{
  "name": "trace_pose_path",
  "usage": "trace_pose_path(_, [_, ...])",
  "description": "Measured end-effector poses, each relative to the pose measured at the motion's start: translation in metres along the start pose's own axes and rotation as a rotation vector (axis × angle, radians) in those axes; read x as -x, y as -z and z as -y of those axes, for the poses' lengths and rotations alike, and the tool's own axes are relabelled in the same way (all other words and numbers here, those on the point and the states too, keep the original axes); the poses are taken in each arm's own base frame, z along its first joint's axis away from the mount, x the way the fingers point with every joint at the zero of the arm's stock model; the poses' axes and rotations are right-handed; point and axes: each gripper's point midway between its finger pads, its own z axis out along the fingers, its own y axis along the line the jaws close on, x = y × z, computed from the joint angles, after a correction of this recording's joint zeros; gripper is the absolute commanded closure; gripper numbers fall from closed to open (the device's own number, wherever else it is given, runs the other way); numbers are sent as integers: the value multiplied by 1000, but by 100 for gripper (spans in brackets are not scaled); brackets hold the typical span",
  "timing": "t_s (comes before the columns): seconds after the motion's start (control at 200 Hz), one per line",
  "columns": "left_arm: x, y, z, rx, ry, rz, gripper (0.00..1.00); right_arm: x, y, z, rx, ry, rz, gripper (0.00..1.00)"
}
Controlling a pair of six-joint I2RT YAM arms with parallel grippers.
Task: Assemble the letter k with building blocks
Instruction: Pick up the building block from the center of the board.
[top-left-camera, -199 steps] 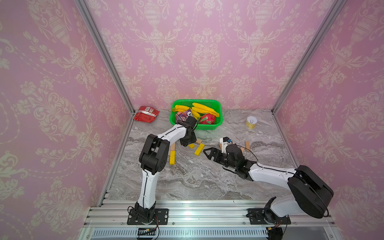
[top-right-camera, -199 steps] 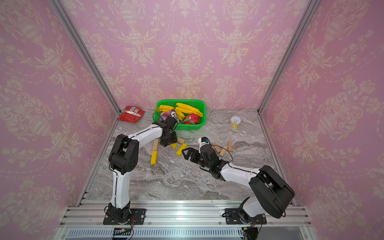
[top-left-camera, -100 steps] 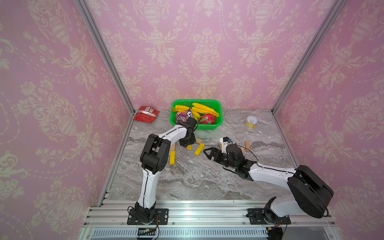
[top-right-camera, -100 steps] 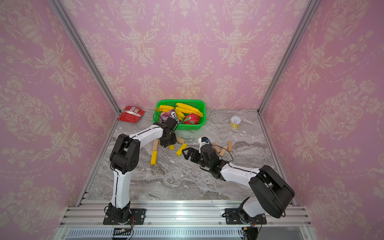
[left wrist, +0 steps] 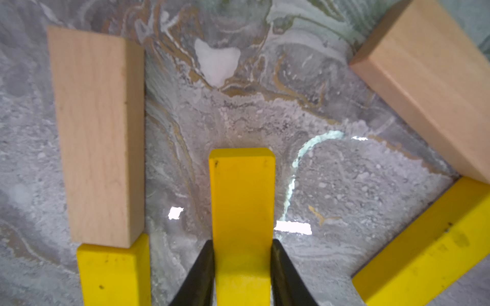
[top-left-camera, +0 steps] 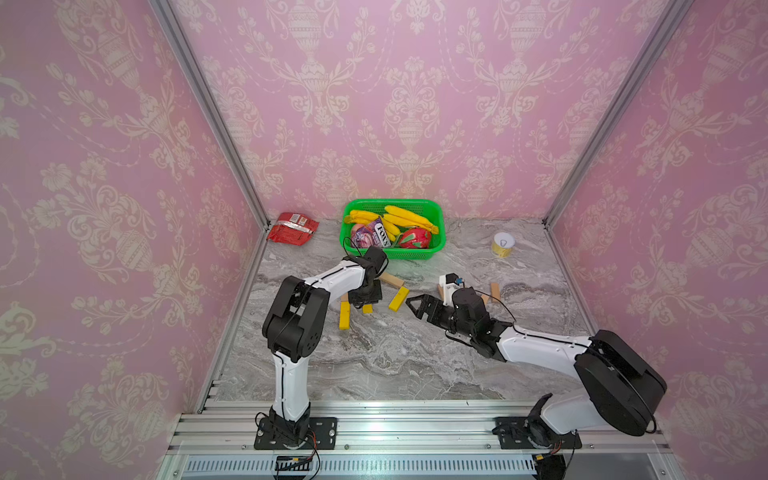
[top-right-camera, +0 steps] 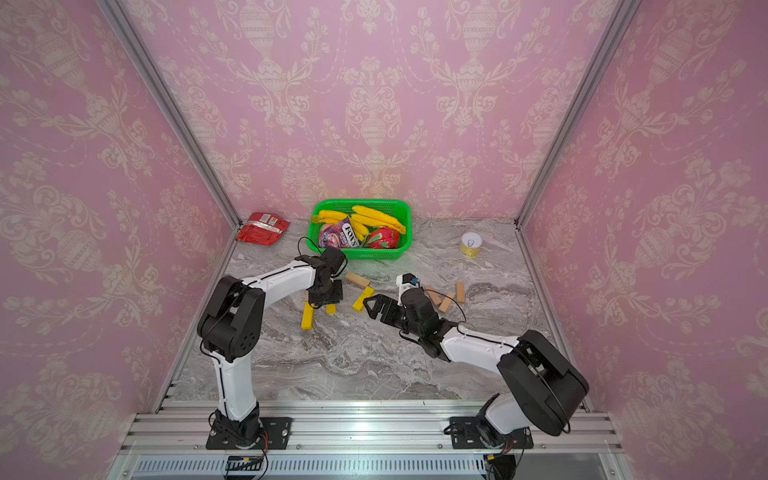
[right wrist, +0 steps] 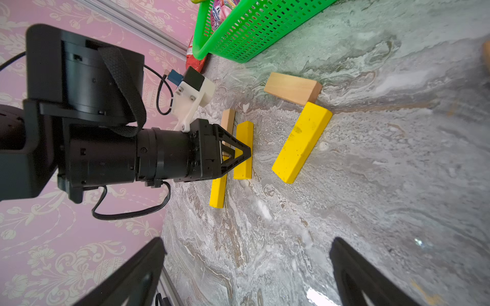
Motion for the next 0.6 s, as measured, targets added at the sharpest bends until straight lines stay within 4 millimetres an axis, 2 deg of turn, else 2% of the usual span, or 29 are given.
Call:
trace_pose_path(0.13, [-3,9,-2,-11,-31,11,88,-1,0,1,0,-5,1,0])
trace_pose_path(0.41, [-2,50,-4,-61,-62,91,88,-1,3,2,-1,-22,3,0])
trace_pose_path(0.6, [-17,57,-15,-58,-72,87,88,-3,5,4,-5,-23,1,0])
